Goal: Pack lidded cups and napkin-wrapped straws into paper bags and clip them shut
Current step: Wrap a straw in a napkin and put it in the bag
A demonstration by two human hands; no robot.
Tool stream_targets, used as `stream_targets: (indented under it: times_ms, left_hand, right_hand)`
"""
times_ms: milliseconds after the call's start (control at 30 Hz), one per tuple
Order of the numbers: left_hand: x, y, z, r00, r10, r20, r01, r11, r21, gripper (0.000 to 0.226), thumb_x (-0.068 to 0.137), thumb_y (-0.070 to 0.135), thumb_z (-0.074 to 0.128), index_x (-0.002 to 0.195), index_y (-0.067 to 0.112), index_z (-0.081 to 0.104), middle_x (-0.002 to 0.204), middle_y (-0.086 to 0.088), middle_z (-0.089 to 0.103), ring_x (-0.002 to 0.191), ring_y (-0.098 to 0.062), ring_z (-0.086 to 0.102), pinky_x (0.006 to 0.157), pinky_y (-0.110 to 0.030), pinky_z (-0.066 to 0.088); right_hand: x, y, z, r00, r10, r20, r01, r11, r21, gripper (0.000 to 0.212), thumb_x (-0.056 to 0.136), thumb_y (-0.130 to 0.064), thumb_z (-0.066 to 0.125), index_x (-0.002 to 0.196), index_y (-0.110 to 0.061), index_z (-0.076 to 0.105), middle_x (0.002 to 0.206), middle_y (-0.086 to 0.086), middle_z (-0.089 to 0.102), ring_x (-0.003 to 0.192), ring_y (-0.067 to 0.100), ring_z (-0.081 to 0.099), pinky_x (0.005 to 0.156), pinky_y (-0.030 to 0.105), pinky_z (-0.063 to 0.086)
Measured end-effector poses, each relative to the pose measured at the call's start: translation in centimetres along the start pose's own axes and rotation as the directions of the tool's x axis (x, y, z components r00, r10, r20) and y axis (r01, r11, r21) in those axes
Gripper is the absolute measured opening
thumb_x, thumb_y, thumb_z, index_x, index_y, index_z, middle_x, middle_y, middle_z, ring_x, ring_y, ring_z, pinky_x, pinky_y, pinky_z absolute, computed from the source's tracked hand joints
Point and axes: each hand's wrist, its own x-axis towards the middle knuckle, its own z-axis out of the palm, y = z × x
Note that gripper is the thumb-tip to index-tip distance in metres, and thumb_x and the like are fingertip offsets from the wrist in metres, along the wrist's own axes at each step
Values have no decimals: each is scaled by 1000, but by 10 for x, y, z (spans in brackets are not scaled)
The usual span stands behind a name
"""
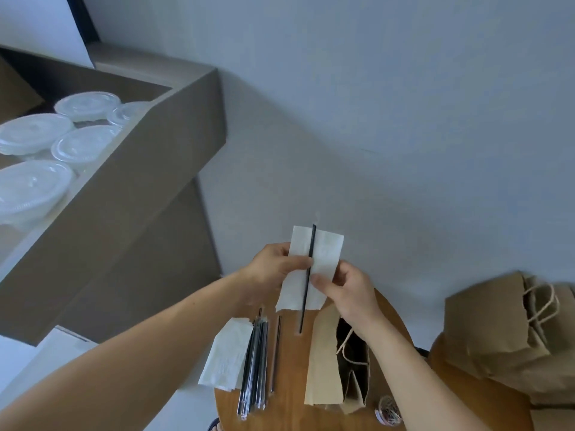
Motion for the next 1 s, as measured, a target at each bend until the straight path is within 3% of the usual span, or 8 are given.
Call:
stream_targets:
  times_ms: [200, 367, 500, 600, 667, 833, 933, 1000]
  left_hand:
    - [1, 11, 32, 999, 7, 49, -9, 999, 33, 24, 94, 12, 62, 117, 5, 65, 110, -17, 72, 99, -32, 70, 86, -45, 58]
    - [3, 14, 56, 995, 7, 100, -13, 998, 58, 21, 95, 12, 61, 114, 4, 67, 101, -12, 73, 88, -24, 72, 72, -35, 58]
    - [10, 14, 71, 993, 1, 117, -11, 997, 80, 22, 95, 15, 62, 115, 10, 67, 106, -12, 73, 93, -25, 72, 81, -41, 60]
    - [21, 8, 75, 997, -8, 77, 3, 998, 60, 31, 95, 16, 61, 126, 14, 58, 115, -9, 69, 95, -23, 71, 73, -36, 61]
    - [28, -6, 70, 1000, -26, 0, 26, 983, 184, 40, 95, 14, 60, 134, 16, 49, 120, -4, 61, 92, -16, 67, 67, -32, 61]
    - [31, -75, 63, 965, -256, 52, 124, 626, 770, 72, 83, 27, 74, 145, 23, 38, 130, 0, 56, 105, -15, 61, 74, -21, 51]
    - [30, -114, 83, 932, -357, 59, 148, 525, 838, 83, 77, 41, 78, 146, 22, 34, 136, -4, 54, 114, -22, 58, 86, -26, 50]
    - [31, -128, 96, 935, -353, -19, 210, 509, 835, 75, 76, 47, 76, 137, 23, 41, 128, -3, 57, 104, -21, 62, 86, -32, 56]
  right_hand:
    - [-8, 0, -26, 1000, 4, -5, -4, 1000, 13, 13, 76, -35, 82, 87, -33, 76, 92, -4, 76, 86, 15, 73, 80, 44, 60]
    - [-18, 2, -44, 999, 4, -43, -3, 1000, 13, 21, 69, -45, 81, 85, -33, 75, 88, -3, 76, 82, 16, 73, 76, 44, 61]
    - [-19, 3, -60, 998, -7, -64, 6, 1000, -10, 8, 79, -26, 82, 83, -28, 76, 86, -4, 76, 80, 15, 73, 69, 37, 59]
    - [-16, 2, -79, 975, -2, -223, -6, 999, -37, 8, 79, -21, 82, 82, -23, 74, 86, -5, 76, 80, 14, 73, 67, 34, 58]
    - [-9, 1, -98, 925, -7, -381, -20, 998, -66, 8, 81, -23, 79, 81, -24, 71, 86, -6, 75, 78, 10, 71, 62, 27, 54]
    - [14, 17, -117, 851, -60, -522, -69, 972, -223, 18, 89, -24, 69, 99, -8, 69, 95, 2, 72, 86, 19, 68, 56, 18, 42]
    - [26, 36, -98, 872, -38, -488, -112, 955, -275, 24, 92, -22, 67, 109, -5, 66, 104, 8, 71, 86, 17, 64, 53, 10, 38]
    - [32, 48, -84, 884, -20, -467, -138, 943, -302, 25, 92, -22, 66, 110, -5, 64, 105, 9, 70, 81, 15, 59, 49, 5, 35]
